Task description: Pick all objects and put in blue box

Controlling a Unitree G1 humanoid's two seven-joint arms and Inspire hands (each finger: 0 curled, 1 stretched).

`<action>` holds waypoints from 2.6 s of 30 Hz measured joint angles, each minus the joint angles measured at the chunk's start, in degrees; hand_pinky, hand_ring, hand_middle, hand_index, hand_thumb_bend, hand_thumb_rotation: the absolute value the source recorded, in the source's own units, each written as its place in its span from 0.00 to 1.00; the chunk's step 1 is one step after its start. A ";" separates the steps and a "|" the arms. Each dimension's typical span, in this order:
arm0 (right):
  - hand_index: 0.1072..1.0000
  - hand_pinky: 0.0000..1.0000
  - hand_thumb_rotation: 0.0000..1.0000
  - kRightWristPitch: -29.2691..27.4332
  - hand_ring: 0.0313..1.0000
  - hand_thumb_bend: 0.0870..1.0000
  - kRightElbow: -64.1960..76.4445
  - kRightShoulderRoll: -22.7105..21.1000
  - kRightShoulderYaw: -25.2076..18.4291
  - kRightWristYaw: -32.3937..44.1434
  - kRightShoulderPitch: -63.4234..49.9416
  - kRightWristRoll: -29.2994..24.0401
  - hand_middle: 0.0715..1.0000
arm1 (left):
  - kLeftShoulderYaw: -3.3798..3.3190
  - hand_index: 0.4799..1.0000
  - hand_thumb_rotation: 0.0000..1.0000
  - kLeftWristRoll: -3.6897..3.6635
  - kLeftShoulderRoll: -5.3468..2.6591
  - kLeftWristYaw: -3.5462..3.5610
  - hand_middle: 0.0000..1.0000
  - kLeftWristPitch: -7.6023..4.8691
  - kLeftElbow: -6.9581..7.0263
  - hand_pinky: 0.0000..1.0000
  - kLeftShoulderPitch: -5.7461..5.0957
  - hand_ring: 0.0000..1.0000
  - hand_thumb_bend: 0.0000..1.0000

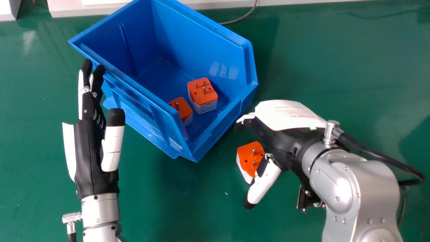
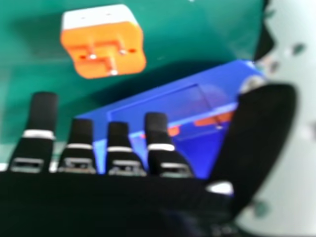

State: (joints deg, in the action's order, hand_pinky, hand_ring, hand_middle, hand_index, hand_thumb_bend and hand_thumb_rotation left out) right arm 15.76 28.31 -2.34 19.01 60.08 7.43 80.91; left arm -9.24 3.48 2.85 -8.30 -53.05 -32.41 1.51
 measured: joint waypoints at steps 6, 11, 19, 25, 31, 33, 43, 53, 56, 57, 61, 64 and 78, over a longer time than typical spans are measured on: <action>0.84 0.76 0.18 -3.64 0.91 0.93 -5.33 -4.56 1.35 -5.90 1.66 -3.29 0.92 | -0.01 0.93 0.94 0.44 -0.01 -0.33 0.95 0.06 0.12 0.98 -0.03 0.96 0.97; 0.85 0.75 0.17 -4.72 0.90 0.94 -8.42 -7.57 1.95 -9.29 2.74 -4.88 0.91 | -0.02 0.93 0.94 0.43 -0.03 -0.50 0.95 0.07 0.13 0.99 -0.03 0.96 0.97; 0.83 0.76 0.15 -5.19 0.89 0.93 -10.59 -10.12 2.70 -10.60 3.71 -7.97 0.91 | -0.02 0.93 0.94 0.43 0.00 -0.53 0.95 0.06 0.13 0.99 -0.03 0.96 0.97; 0.80 0.78 0.14 -5.45 0.90 0.93 -11.85 -12.18 3.47 -11.71 5.22 -9.61 0.90 | 0.01 0.92 0.94 0.41 -0.01 -0.52 0.94 0.05 0.12 0.98 -0.03 0.96 0.97; 0.78 0.77 0.13 -7.45 0.89 0.91 -13.25 -14.63 5.31 -13.70 5.34 -10.79 0.87 | -0.01 0.92 0.94 0.41 0.01 -0.50 0.94 0.05 0.12 0.99 -0.03 0.96 0.97; 0.78 0.76 0.12 -8.04 0.89 0.90 -13.66 -15.17 5.96 -14.33 5.34 -11.01 0.87 | -0.01 0.92 0.94 0.41 0.02 -0.46 0.94 0.05 0.13 0.98 -0.03 0.96 0.97; 0.77 0.66 0.02 -12.04 0.79 0.77 -16.62 -18.09 7.84 -19.19 5.34 -13.03 0.79 | -0.03 0.93 0.94 0.35 0.18 -0.29 0.94 0.06 0.14 0.98 -0.03 0.96 0.98; 0.74 0.53 0.00 -16.58 0.63 0.66 -19.86 -20.98 8.79 -24.69 5.84 -14.36 0.67 | -0.07 0.92 0.94 0.39 0.14 -0.26 0.94 0.07 0.33 0.98 -0.03 0.96 0.97; 0.73 0.49 0.00 -17.92 0.58 0.66 -21.20 -21.61 8.91 -26.65 6.28 -15.09 0.64 | -0.05 0.92 0.94 0.37 0.14 -0.26 0.94 0.07 0.35 0.98 -0.03 0.96 0.98; 0.73 0.49 0.00 -18.29 0.58 0.66 -21.61 -21.79 8.92 -27.53 6.40 -15.29 0.64 | -0.05 0.92 0.94 0.38 0.14 -0.25 0.94 0.07 0.35 0.98 -0.03 0.96 0.98; 0.71 0.46 0.00 -19.42 0.51 0.59 -22.90 -22.28 8.94 -30.58 6.76 -15.59 0.58 | -0.01 0.92 0.94 0.41 0.14 -0.24 0.94 0.07 0.35 0.98 -0.03 0.96 0.97; 0.70 0.46 0.00 -20.03 0.47 0.55 -23.94 -22.72 9.02 -30.96 7.14 -15.59 0.55 | -0.03 0.92 0.94 0.41 0.14 -0.26 0.94 0.06 0.34 0.98 -0.03 0.96 0.97; 0.61 0.44 0.00 -19.65 0.42 0.50 -24.14 -22.85 8.83 -32.70 7.52 -17.94 0.51 | -0.01 0.93 0.94 0.32 0.15 -0.02 0.95 0.07 0.35 0.99 -0.01 0.96 0.96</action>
State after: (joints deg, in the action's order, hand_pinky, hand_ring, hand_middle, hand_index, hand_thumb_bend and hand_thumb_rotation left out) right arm -3.89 4.17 -25.19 27.84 27.38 14.95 62.97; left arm -9.25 3.80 3.01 -8.32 -52.99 -32.06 1.50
